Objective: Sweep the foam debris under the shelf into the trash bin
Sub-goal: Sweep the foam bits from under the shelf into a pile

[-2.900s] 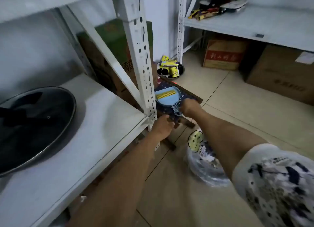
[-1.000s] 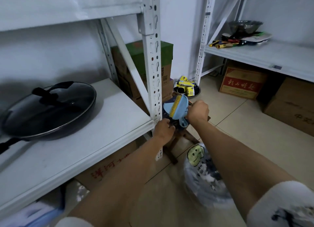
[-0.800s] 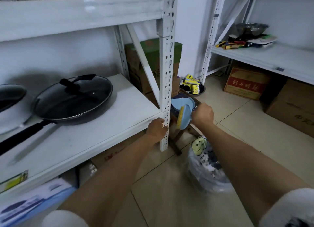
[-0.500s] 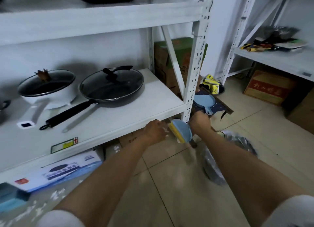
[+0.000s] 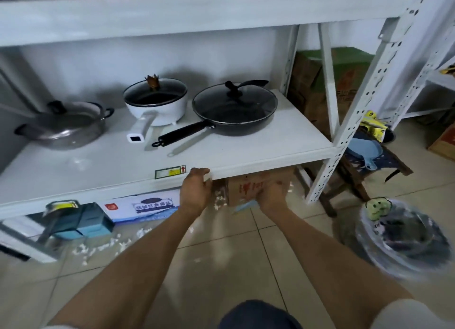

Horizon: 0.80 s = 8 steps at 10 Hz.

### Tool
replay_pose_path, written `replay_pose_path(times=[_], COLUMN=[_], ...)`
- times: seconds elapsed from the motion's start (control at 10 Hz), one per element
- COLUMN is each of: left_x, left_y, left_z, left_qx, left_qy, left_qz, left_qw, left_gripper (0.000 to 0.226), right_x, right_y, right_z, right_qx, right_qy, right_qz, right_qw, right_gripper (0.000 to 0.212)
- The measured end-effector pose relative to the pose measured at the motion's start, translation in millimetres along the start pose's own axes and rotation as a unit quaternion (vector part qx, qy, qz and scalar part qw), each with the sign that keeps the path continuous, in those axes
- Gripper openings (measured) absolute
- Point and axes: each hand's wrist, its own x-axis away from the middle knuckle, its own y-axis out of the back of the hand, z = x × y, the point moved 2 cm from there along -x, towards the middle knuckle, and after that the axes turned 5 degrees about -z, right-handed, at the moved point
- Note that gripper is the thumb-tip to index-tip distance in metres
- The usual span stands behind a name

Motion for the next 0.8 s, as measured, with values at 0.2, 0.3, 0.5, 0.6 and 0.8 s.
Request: replay_pose_path(times=[0.2,0.3,0.5,0.6,0.8], left_x=[-20.9,-35.2,-54.2,-58.1,-62.1], left_y=[-13.4,-27.4,-48.7,-57.0,-72.8], left_z=[22.3,28.2,57.8,71.7,85.6], left_qx=[-0.105,-0.14,-0.161,-0.151,-0.115], left_qy=[-0.121,-0.184,-0.248,-0.278,-0.303], left_qz=[-0.029,-0.045,-0.087,-0.106,-0.18], left_qw=[0.987,0.972,0.951,0.943,0.929], left_gripper=[0.043,0.041,0.033,0.033,0.048], right_x=[-5.9,-9.6,-32.7,-41.9,-77.3], right_y=[-69.6,-93.7,-142.5,-158.4,-197.0], right_z=[-2.6,-5.7,-5.2,4.9,12.7], right_qx=[0.034,0.068,0.084,0.091,0.132], right_qy=[0.031,0.062,0.098,0.105,0.119], right_qz=[0.05,0.076,0.099,0.114,0.144], right_qw=[0.998,0.993,0.987,0.984,0.973], right_gripper=[0.023,0.025,0.027,0.027,0.026])
